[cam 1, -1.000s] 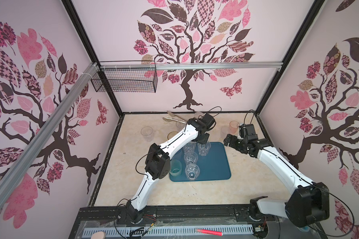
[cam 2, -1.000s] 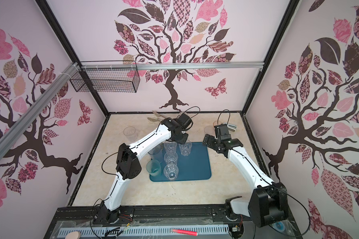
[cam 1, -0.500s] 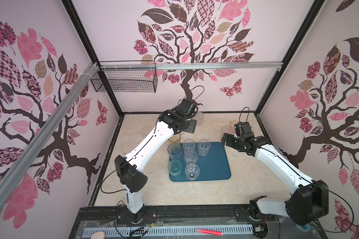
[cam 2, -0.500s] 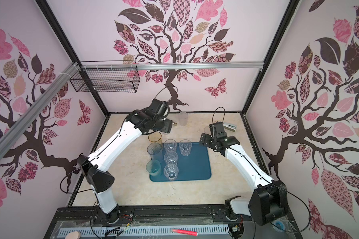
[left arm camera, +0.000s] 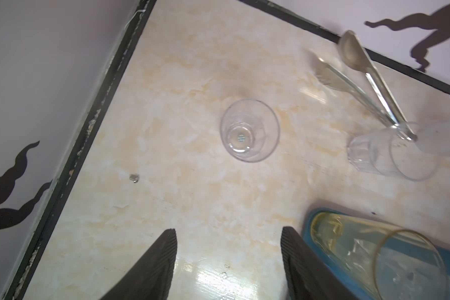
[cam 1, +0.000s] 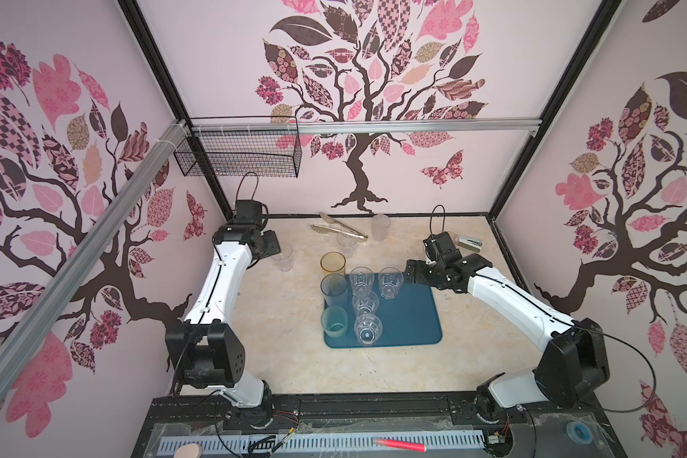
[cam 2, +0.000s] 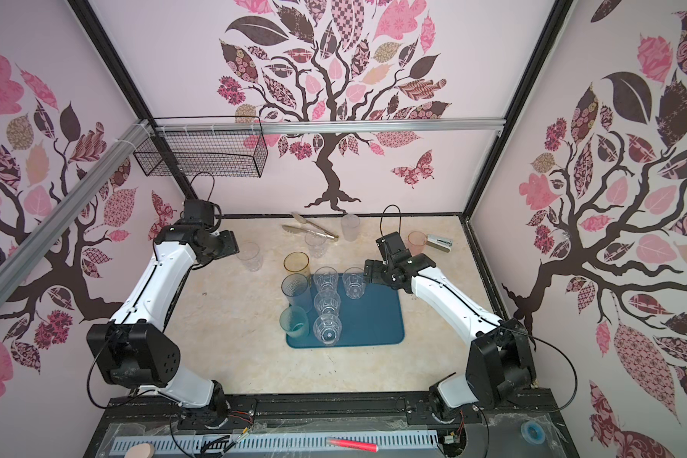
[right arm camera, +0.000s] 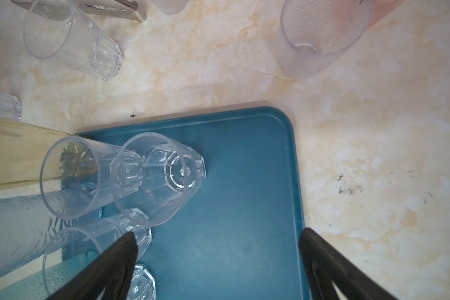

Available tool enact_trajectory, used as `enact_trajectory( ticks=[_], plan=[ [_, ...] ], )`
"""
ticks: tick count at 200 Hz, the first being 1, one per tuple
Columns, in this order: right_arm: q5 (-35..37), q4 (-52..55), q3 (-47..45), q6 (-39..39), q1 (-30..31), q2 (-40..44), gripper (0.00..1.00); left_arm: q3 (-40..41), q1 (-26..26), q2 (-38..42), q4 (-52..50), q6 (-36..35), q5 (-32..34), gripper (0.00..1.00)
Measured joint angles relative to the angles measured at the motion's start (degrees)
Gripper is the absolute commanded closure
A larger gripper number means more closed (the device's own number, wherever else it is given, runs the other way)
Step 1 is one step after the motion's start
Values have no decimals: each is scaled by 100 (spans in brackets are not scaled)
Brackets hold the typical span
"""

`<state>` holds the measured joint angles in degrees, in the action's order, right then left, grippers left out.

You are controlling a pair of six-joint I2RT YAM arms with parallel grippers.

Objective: Place the glasses into the tray
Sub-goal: Pick up the glass from the top-left of the table.

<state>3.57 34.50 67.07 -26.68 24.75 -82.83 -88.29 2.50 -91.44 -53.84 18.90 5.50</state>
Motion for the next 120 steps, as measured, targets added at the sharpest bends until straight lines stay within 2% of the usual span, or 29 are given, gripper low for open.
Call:
enact_trajectory(
  ticks=[22, 63, 120],
  plan=[
    [-20, 0, 15, 61, 0, 0, 0, -7, 201, -407, 138, 96, -68, 38],
    [-39, -26, -44, 109, 0, 4, 1, -35, 201, -1211, 170, 190, -282, 44],
    [-42, -55, -157, 118, 4, 17, 1, -247, 201, -1604, 162, 205, -350, 46]
  ],
)
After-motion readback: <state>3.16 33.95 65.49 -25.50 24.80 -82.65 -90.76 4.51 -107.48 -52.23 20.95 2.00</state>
